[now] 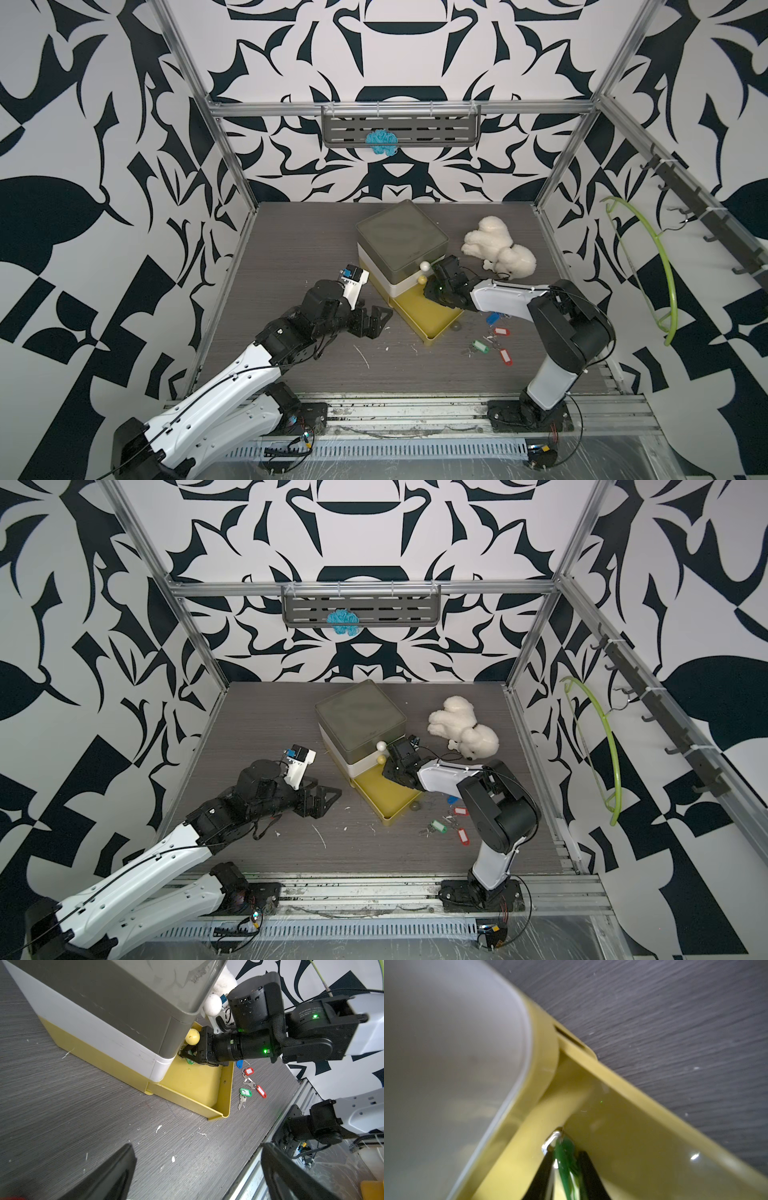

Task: Take the keys out of the drawer
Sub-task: Pick up the key from the drawer.

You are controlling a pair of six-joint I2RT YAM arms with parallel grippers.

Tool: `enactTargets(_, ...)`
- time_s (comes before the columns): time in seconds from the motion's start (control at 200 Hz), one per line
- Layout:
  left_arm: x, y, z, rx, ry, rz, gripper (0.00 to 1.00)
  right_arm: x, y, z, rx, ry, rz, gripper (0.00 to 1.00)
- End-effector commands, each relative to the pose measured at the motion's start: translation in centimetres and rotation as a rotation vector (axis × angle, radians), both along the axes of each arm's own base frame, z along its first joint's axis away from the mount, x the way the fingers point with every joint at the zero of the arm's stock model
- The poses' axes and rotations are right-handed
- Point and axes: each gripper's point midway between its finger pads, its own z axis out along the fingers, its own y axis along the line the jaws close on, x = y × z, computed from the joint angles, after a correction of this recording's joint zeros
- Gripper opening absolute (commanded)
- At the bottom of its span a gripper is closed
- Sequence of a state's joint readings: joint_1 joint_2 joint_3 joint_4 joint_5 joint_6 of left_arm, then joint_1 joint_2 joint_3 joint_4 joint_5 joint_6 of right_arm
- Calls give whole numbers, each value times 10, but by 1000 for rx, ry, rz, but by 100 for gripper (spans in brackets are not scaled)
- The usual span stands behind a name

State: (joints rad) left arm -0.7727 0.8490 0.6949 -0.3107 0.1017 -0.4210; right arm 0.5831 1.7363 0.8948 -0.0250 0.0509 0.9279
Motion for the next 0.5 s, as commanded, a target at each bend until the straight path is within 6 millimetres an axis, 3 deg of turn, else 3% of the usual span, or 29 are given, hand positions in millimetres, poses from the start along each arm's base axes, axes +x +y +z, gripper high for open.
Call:
enactTargets(0.0, 0, -1, -6, 13, 0, -12, 99, 1, 8, 5, -27, -3, 59, 15)
enactTargets(0.185, 0, -1, -7, 7, -3, -8, 99, -4, 1, 18, -58, -25, 76, 3)
enactTargets(0.495, 4, -7, 3, -32, -12, -6, 99, -27, -25, 66, -86, -79, 77, 0)
